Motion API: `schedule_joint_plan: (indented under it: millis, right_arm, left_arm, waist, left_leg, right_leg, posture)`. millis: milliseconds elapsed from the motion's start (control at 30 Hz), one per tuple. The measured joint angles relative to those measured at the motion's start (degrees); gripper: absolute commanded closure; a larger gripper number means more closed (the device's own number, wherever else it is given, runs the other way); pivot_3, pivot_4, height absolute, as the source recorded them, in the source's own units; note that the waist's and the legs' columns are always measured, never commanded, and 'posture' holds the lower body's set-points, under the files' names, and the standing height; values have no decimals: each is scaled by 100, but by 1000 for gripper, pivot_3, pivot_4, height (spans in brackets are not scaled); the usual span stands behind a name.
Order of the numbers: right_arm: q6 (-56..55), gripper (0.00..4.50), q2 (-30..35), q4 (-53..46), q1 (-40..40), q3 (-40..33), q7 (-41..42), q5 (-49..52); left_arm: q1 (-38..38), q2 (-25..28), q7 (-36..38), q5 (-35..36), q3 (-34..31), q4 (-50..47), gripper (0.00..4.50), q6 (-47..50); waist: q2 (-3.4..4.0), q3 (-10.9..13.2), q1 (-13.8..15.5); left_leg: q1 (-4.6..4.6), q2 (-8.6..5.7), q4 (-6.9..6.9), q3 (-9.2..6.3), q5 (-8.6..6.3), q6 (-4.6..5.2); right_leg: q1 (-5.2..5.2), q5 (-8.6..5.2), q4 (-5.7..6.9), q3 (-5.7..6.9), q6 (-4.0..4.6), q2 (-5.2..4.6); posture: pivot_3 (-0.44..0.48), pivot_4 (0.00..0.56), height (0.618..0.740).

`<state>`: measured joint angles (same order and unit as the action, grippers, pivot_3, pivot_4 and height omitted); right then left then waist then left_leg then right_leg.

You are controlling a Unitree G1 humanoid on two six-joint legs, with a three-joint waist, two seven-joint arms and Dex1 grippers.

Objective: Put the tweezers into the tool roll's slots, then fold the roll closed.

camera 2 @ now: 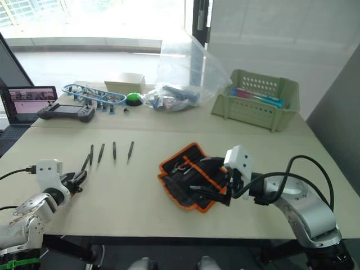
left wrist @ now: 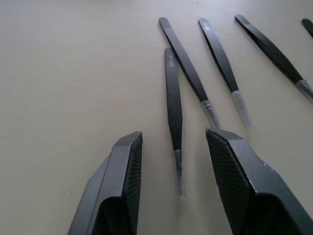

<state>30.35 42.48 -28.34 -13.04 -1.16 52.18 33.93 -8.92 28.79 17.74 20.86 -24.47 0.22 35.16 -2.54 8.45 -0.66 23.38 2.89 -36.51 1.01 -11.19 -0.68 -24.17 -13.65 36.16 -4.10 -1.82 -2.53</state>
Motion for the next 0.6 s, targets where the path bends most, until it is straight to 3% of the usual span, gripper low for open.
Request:
schedule_joint_plan:
  millis: [100,333,600]
  right_arm:
    - [12,0,3,-3,0,-22,-6,2]
    - [32,0,13,-47,11,-150,-57,32]
    - [38,0,24,-66,31,-184,-150,62]
  left_arm:
    - [-103,81,117,-59,64,300,2295,-157]
    - [-193,173,169,-68,54,605,4398,-226]
    - [-278,180,199,-166,109,731,4482,-414]
  waist:
    - [4,-1,-3]
    - [17,-7,-6]
    - [20,-8,41]
  left_leg:
    - [-6,0,0,1,0,0]
    - [-13,1,0,2,0,0]
    - [-11,-1,0,2,0,0]
  right_leg:
    - [3,0,2,-1,0,-1]
    - [6,-5,6,-2,-8,-2]
    - [8,-4,5,-1,-7,-4]
  posture:
    - [0,150,740]
    - [0,150,740]
    - [0,150,740]
